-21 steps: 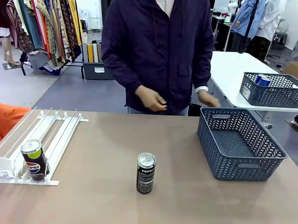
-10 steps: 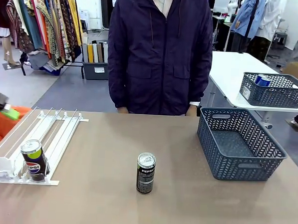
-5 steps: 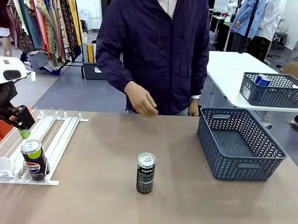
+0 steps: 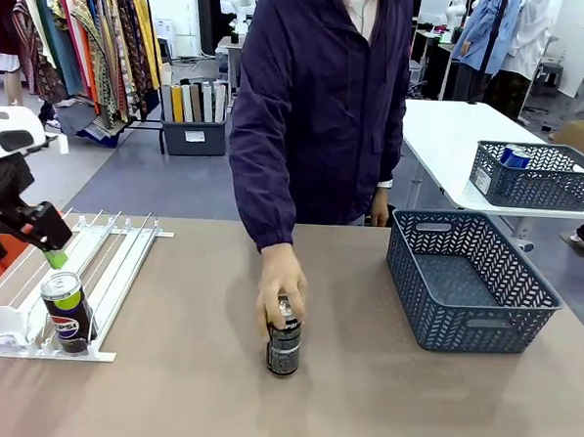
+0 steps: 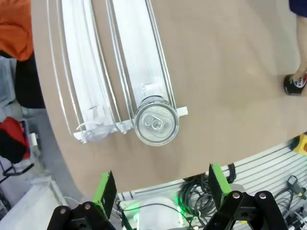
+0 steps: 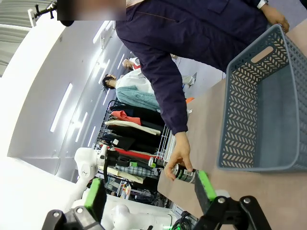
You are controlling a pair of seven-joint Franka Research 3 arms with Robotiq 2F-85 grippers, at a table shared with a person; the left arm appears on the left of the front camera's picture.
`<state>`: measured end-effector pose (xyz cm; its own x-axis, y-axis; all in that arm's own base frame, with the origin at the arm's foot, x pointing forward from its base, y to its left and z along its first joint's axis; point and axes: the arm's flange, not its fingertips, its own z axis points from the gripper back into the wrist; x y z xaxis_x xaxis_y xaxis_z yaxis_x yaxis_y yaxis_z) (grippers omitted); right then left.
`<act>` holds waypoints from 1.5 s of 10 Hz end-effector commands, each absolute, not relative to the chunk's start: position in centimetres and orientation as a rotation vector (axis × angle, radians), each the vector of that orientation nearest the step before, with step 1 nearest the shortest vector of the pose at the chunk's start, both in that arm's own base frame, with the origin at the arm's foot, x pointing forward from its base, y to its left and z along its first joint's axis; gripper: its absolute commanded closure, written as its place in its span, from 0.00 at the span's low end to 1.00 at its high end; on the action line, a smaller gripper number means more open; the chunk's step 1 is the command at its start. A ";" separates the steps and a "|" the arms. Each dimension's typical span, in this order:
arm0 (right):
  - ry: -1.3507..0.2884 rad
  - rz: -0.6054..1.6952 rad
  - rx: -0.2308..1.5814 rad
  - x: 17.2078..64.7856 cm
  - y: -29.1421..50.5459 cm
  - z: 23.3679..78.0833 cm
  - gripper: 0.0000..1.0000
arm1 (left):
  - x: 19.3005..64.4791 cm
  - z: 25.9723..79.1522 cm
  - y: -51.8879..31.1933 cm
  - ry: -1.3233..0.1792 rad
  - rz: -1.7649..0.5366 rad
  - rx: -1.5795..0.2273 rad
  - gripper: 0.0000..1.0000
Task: Retrieve and store the cans from the dispenser.
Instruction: Pick up one can from the Automatic Can Dispenser and place it in the middle of the table.
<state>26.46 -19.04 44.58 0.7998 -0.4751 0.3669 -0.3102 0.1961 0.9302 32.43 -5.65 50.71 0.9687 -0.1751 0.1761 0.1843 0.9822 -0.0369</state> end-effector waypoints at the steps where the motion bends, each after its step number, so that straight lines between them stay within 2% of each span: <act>1: -0.715 -0.133 1.421 26.8 -19.0 45.1 0.00 | 33.8 47.9 -7.8 -0.176 -0.122 -0.019 0.00; 7: -0.715 -0.133 1.421 26.8 -19.0 45.1 0.00 | 37.5 42.3 -7.8 -0.068 0.003 0.063 0.00; 15: -0.715 -0.133 1.421 26.8 -19.0 45.1 0.00 | 38.3 41.5 -6.8 -0.020 -0.018 -0.023 0.00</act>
<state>26.46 -19.04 44.58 0.7999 -0.4749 0.3668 -0.3103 0.1958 0.9302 38.15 -6.98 41.16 0.9994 -0.0099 0.0326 0.0098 0.9999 0.0057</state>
